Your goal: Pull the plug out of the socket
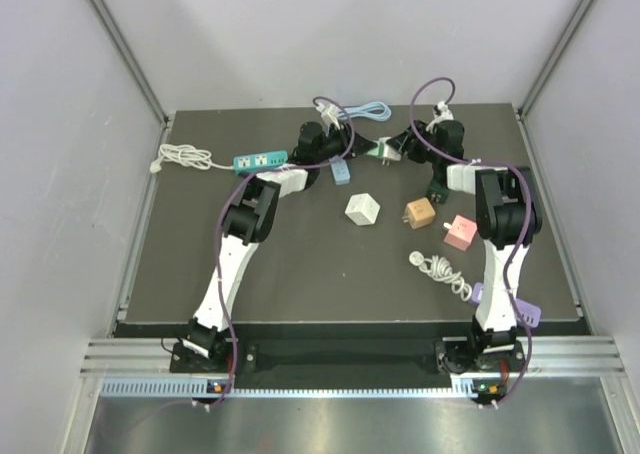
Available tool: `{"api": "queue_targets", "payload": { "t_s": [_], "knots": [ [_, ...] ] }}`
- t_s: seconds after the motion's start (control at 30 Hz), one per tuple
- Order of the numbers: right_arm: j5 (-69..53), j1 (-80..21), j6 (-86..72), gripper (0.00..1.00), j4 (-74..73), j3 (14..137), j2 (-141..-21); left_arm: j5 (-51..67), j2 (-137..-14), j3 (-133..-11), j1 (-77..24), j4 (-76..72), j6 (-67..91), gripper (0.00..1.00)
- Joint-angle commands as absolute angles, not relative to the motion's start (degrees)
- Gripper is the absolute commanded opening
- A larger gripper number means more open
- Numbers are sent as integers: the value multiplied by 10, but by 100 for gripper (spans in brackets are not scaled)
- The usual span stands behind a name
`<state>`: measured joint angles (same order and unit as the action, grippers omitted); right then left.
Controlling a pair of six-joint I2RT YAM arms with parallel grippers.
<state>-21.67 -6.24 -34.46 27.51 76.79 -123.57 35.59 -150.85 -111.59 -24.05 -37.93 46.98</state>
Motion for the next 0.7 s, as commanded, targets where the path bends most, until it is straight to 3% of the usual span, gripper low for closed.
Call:
{"api": "queue_targets", "payload": {
  "t_s": [0.0,0.07,0.17,0.27,0.4,0.47,0.57,0.67],
  "knots": [
    [-200,-40,-367,0,310,782,-1246,300,-1425,-1086,-248,-299,299,0],
    [-175,-47,-344,0,295,780,-1233,202,-1375,-1069,-286,-231,201,0],
    [-135,-54,-310,0,273,773,-1211,199,-1347,-1017,-291,-273,187,0],
    [-99,-56,-283,0,256,766,-1194,270,-1375,-1005,-262,-343,287,0],
    [-87,-56,-276,0,249,766,-1190,367,-1480,-1040,-200,-627,625,0],
    [-92,-56,-279,0,247,773,-1194,376,-1522,-1062,-192,-659,682,0],
    [-103,-56,-286,0,246,779,-1202,367,-1469,-1047,-199,-543,589,0],
    [-105,-56,-285,0,253,775,-1201,295,-1380,-1017,-236,-351,357,0]
  ]
}}
